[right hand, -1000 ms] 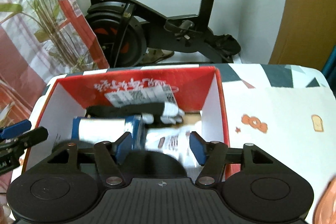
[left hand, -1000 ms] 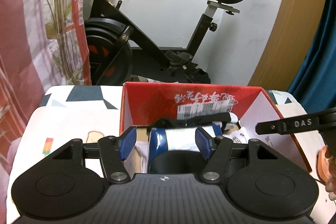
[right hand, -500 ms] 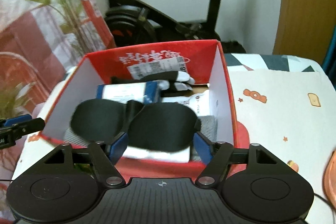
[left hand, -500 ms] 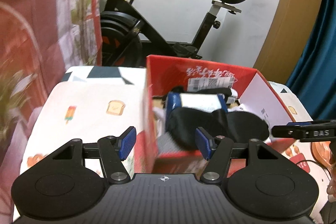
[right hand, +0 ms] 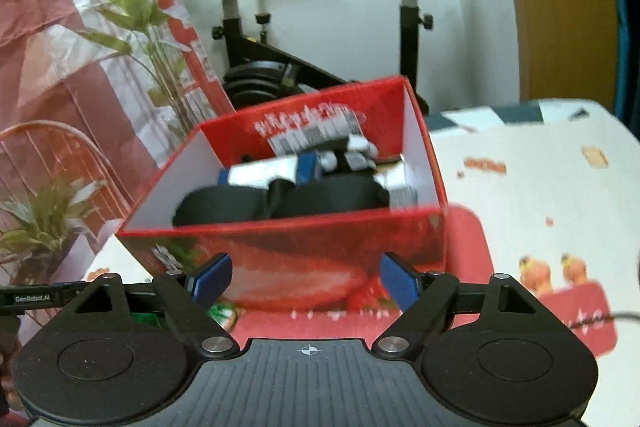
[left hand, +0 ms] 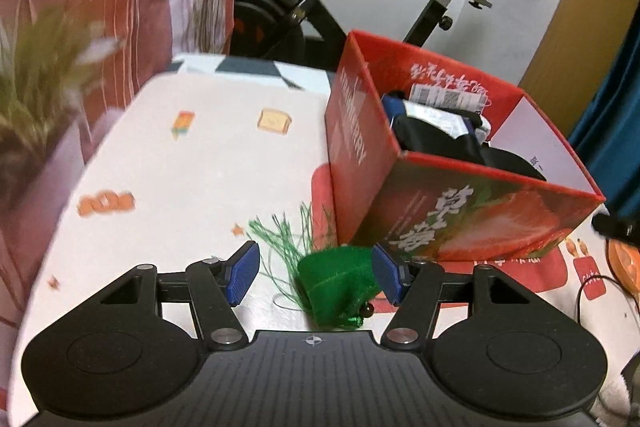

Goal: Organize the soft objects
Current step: 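Close the left tool on the green tasseled sachet, then lift the green sachet with the left tool over the red box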

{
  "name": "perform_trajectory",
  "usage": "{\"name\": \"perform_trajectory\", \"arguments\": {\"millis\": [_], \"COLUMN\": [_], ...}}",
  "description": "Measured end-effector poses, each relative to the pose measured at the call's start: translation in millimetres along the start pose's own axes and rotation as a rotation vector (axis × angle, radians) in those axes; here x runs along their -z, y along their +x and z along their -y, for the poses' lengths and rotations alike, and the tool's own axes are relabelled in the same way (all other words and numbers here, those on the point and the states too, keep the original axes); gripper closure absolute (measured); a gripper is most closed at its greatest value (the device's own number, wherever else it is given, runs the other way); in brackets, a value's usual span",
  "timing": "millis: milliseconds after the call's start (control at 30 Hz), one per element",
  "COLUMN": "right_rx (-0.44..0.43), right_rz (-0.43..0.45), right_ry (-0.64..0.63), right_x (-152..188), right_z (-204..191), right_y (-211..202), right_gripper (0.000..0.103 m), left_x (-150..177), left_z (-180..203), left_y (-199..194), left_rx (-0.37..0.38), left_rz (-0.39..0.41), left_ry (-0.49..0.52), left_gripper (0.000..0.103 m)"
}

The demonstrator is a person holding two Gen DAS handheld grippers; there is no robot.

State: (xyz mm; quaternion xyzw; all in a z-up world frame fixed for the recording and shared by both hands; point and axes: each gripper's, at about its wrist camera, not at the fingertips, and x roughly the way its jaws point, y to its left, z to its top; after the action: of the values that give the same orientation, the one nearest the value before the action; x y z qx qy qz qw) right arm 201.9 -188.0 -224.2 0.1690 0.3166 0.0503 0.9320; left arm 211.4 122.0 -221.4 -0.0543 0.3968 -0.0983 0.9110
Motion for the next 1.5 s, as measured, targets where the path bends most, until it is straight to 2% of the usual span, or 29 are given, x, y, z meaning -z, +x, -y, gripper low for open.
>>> {"name": "perform_trajectory", "arguments": {"millis": [167, 300, 400, 667, 900, 1067, 1300, 1500], "right_rx": [0.011, 0.009, 0.01, -0.012, -0.036, -0.041, -0.069, -0.098], "right_rz": [-0.045, -0.063, -0.075, -0.112, -0.145, -0.15, -0.169, -0.179], "right_ry": [0.007, -0.014, -0.019, -0.034, -0.032, -0.058, -0.124, -0.196], "right_x": [26, 40, 45, 54, 64, 67, 71, 72], "right_z": [5, 4, 5, 4, 4, 2, -11, -29], "right_y": [14, 20, 24, 35, 37, 34, 42, 50], "right_gripper": [0.026, 0.027, 0.027, 0.03, 0.03, 0.03, 0.031, 0.036], "left_x": [10, 19, 26, 33, 38, 38, 40, 40], "left_z": [-5, -17, -18, 23, 70, 95, 98, 101], "left_y": [26, 42, 49, 61, 83, 92, 93, 93], "left_rx": [0.015, 0.092, 0.175, 0.301, 0.378, 0.398, 0.411, 0.408], "left_rz": [0.004, -0.007, -0.015, -0.068, -0.101, -0.117, -0.129, -0.137], "left_ry": [-0.064, -0.179, -0.221, -0.144, -0.118, -0.106, -0.1, -0.094], "left_gripper": [0.038, 0.04, 0.05, 0.051, 0.051, 0.051, 0.051, 0.052]}}
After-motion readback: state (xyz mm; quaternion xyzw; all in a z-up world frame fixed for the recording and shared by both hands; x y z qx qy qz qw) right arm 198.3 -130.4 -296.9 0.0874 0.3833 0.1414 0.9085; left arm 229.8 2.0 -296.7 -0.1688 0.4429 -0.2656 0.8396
